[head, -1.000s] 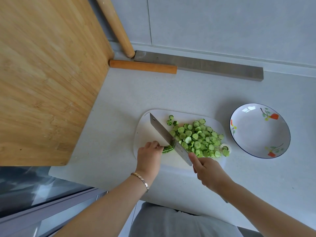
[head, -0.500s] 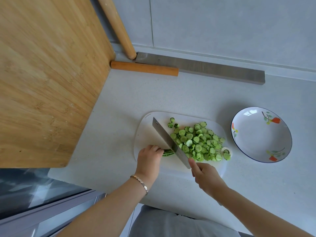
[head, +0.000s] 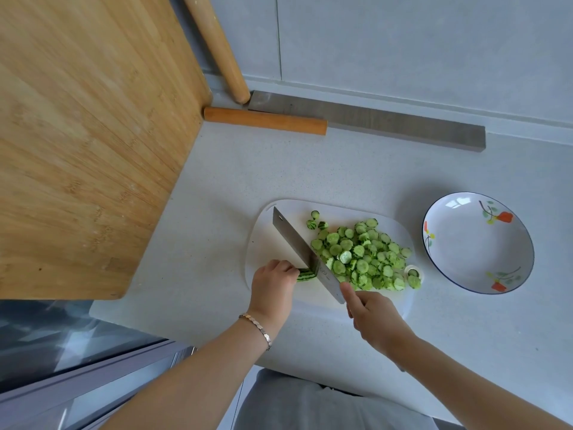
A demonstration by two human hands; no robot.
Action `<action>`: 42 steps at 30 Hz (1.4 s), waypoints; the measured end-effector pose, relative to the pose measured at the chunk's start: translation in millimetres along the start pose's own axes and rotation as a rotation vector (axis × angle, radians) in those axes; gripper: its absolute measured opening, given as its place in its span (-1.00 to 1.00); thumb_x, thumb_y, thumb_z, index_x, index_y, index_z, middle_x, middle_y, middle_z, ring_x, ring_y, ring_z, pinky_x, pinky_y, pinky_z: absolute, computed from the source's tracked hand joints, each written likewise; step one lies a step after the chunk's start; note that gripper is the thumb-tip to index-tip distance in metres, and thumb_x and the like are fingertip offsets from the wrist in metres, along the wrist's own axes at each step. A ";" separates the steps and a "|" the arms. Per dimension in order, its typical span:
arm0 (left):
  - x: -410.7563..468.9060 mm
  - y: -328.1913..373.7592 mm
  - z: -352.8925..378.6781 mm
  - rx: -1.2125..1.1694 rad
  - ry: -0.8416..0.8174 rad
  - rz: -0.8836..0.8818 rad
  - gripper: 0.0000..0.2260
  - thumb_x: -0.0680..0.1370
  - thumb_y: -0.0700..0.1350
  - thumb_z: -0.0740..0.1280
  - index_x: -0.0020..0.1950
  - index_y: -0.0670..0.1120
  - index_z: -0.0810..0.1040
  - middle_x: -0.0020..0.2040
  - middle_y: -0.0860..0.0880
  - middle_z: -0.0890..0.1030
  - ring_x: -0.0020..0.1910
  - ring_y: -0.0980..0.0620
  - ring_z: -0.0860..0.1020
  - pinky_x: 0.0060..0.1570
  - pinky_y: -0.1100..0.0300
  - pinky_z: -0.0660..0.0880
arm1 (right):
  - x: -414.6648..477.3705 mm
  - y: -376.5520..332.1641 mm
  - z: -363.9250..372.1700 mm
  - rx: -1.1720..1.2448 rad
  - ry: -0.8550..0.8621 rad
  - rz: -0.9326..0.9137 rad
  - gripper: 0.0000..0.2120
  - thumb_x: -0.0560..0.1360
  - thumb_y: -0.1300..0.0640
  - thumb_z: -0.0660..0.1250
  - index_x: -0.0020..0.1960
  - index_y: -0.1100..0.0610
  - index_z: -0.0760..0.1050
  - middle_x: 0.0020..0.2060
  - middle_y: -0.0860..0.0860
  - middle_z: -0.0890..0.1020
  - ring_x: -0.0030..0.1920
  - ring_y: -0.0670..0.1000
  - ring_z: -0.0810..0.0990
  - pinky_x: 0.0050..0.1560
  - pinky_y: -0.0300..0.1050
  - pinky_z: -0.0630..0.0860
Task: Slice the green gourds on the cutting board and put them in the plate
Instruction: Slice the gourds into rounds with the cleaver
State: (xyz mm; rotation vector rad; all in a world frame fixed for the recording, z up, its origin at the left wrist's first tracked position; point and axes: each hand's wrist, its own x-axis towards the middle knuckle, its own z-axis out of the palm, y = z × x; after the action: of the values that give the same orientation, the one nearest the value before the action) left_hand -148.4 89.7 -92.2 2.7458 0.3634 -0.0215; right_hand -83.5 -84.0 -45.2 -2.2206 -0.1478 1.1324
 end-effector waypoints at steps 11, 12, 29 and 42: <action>-8.8 -2.6 -0.2 -0.011 0.097 0.046 -0.59 -0.02 -0.47 0.54 -0.25 -0.19 0.68 -0.28 -0.10 0.61 -0.32 -0.09 0.59 -0.41 0.22 0.51 | 1.2 1.8 0.1 0.119 0.005 0.033 -0.47 0.53 -0.25 0.05 -0.35 0.17 0.31 -0.54 0.00 0.36 -0.55 -0.05 0.27 -0.46 -0.22 0.27; -8.4 -2.8 -0.6 -0.008 0.096 0.044 -0.59 -0.03 -0.47 0.54 -0.25 -0.19 0.68 -0.29 -0.10 0.60 -0.32 -0.09 0.59 -0.41 0.23 0.50 | 0.1 1.6 -1.7 0.131 0.005 0.034 -0.47 0.53 -0.26 0.06 -0.36 0.16 0.31 -0.55 -0.02 0.36 -0.57 -0.06 0.27 -0.48 -0.23 0.26; -7.9 -1.8 -0.5 -0.046 0.087 0.010 -0.64 0.03 -0.44 0.55 -0.26 -0.16 0.67 -0.31 -0.04 0.62 -0.31 -0.06 0.60 -0.42 0.26 0.49 | 5.9 1.1 13.7 0.043 0.005 0.026 -0.47 0.52 -0.29 0.05 -0.30 0.17 0.28 -0.45 0.07 0.29 -0.46 0.01 0.22 -0.34 -0.13 0.23; -7.0 1.4 -4.5 -0.055 0.102 0.025 -0.68 0.00 -0.43 0.58 -0.34 -0.18 0.66 -0.36 -0.04 0.61 -0.37 -0.05 0.59 -0.48 0.30 0.46 | -5.9 -2.4 -2.3 0.111 -0.001 0.019 -0.47 0.52 -0.27 0.06 -0.37 0.15 0.32 -0.56 -0.03 0.36 -0.59 -0.09 0.26 -0.48 -0.23 0.26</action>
State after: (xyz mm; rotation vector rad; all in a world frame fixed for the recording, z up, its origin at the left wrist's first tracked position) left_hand -155.0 88.3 -87.1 2.7032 0.3521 0.1328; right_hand -85.0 -85.4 -38.8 -2.1275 -0.0632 1.1250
